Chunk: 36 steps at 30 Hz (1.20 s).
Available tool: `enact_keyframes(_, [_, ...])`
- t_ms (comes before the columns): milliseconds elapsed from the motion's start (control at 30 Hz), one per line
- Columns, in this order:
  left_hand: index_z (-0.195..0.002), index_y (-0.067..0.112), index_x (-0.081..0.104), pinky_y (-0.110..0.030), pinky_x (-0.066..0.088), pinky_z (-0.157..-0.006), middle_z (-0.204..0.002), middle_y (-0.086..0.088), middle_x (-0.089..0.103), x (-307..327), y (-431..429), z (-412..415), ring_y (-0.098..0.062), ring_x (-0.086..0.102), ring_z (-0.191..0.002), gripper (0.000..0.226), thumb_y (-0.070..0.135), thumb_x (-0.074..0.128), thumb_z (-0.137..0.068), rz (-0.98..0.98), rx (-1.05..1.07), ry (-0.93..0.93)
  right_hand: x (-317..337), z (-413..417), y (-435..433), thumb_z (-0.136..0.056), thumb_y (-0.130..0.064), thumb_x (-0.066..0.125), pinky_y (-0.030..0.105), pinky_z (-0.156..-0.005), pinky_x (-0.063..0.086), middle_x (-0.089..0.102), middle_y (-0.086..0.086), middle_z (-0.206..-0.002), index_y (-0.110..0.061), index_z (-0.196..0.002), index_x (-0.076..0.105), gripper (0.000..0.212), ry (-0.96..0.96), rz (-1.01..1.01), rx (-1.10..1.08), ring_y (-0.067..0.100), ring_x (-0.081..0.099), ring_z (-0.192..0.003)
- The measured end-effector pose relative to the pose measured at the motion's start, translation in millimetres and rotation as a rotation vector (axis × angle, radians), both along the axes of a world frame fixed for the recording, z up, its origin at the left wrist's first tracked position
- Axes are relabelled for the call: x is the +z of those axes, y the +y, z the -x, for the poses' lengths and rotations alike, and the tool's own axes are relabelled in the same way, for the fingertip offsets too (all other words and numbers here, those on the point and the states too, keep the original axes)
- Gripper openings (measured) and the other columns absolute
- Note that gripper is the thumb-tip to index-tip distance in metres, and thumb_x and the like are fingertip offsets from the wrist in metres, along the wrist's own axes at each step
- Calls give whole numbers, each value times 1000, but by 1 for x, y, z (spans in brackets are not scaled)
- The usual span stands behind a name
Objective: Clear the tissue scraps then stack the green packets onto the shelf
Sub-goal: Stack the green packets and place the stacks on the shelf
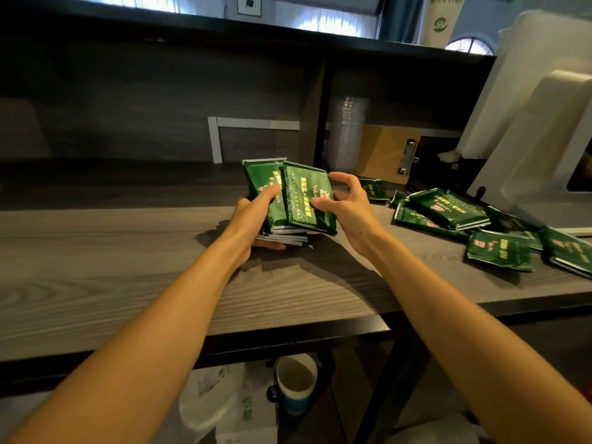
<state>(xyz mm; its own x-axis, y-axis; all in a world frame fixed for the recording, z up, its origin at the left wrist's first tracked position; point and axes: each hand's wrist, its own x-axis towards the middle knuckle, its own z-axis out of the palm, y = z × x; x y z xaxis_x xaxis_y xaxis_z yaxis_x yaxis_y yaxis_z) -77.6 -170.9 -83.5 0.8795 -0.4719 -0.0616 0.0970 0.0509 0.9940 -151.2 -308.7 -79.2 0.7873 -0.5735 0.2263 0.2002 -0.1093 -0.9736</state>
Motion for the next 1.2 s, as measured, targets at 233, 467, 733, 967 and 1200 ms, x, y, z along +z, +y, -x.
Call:
enact_keyframes(233, [-120,5,49,-29,51,-41,-87,-8,66,0,4,5,-16,67,-54,45,37,57,-89,25,-28,-17,3,8,3,-85,0,63,19,-58,54,68,4,-90,-3,-111,60,27,48,-14,61,12,66,-73])
enact_keyframes(467, [-103,12,43,-33,56,-44,-96,-9,60,2,7,6,-21,64,-70,32,29,63,-85,66,96,27,3,9,-4,-86,0,59,16,-34,28,57,8,-83,-4,-111,45,28,43,-224,-34,12,45,-51])
enact_keyframes(733, [-113,13,41,-30,54,-42,-109,-14,63,-2,6,-2,-26,68,-74,38,33,60,-87,51,143,32,6,13,-3,-96,-21,47,16,-35,39,66,8,-70,-9,-96,54,14,135,-364,50,14,57,-42])
enact_keyframes(967, [-122,8,47,-29,52,-42,-108,-14,64,-6,6,-8,-24,69,-72,45,31,61,-86,95,155,60,6,13,-8,-95,-3,48,12,-40,41,57,11,-84,-1,-84,53,12,-21,-525,55,11,56,-58])
enact_keyframes(1200, [-126,10,42,-31,54,-46,-115,-14,60,-8,3,-10,-28,67,-87,49,29,61,-86,106,138,75,5,16,2,-90,-6,48,19,-55,50,69,10,-73,-5,-101,51,11,164,-356,214,17,66,-67])
